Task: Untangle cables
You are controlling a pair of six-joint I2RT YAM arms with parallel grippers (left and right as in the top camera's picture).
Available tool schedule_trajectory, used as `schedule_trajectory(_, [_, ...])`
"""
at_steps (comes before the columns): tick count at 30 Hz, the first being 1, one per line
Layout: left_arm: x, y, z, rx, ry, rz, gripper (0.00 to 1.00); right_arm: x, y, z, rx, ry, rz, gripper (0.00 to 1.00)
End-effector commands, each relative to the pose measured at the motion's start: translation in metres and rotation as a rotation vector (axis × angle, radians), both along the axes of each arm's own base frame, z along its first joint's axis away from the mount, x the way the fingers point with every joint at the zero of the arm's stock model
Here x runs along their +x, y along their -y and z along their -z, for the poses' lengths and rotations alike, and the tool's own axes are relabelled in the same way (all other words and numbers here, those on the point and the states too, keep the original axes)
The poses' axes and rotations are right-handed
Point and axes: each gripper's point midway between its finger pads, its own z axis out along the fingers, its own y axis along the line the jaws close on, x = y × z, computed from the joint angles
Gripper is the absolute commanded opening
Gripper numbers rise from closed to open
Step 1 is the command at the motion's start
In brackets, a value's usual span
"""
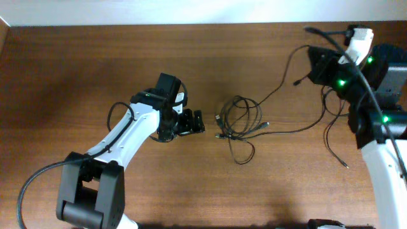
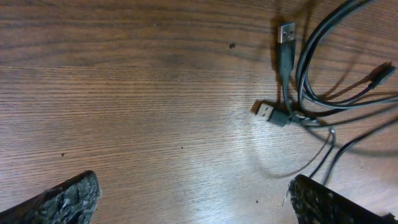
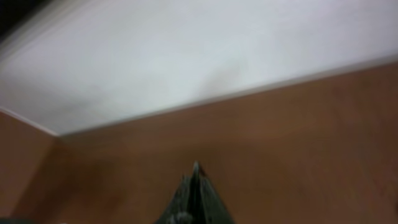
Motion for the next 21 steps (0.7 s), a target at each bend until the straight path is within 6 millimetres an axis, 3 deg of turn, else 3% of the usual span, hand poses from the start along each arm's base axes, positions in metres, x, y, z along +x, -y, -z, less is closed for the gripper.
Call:
schedule_trajectory(1, [0.0,0.0,-0.002,-0.001,0.003,-0.004,0.99,0.007,0.032,0.05,-0.003,-0.171,0.092,0.04])
schedule_trajectory(5, [0.0,0.0,-0.002,-0.001,0.003,-0.004,0.99,0.006,0.04,0.137,0.027,-0.456,0.105,0.08])
schedule_trajectory(7, [0.0,0.0,-0.002,-0.001,0.003,-0.004,0.99,0.0,0.039,0.16,0.025,-0.539,0.095,0.37])
schedule_trajectory(9, [0.0,0.0,-0.002,-0.001,0.003,-0.004,0.99,-0.016,0.035,0.194,-0.003,-0.67,0.044,0.89])
schedule_trajectory(13, [0.0,0.0,-0.002,-0.001,0.003,-0.004,0.99,-0.058,0.009,0.221,0.021,-0.867,-0.108,0.94])
schedule_trajectory(16, [0.0,0.0,-0.002,-0.001,0.003,-0.004,0.99,-0.085,-0.018,0.223,0.033,-0.963,-0.208,0.97])
schedule_trajectory(17, [0.0,0.0,-0.002,-0.001,0.003,-0.004,0.99,-0.087,-0.043,0.215,0.061,-0.925,-0.327,0.97])
schedule_trajectory(19, [0.0,0.0,-0.002,-0.001,0.003,-0.004,0.99,-0.084,-0.072,0.206,0.099,-0.87,-0.431,0.95])
schedule_trajectory(21, [0.0,0.0,-0.002,-0.001,0.003,-0.004,0.99,-0.076,-0.095,0.204,0.089,-0.828,-0.46,0.8])
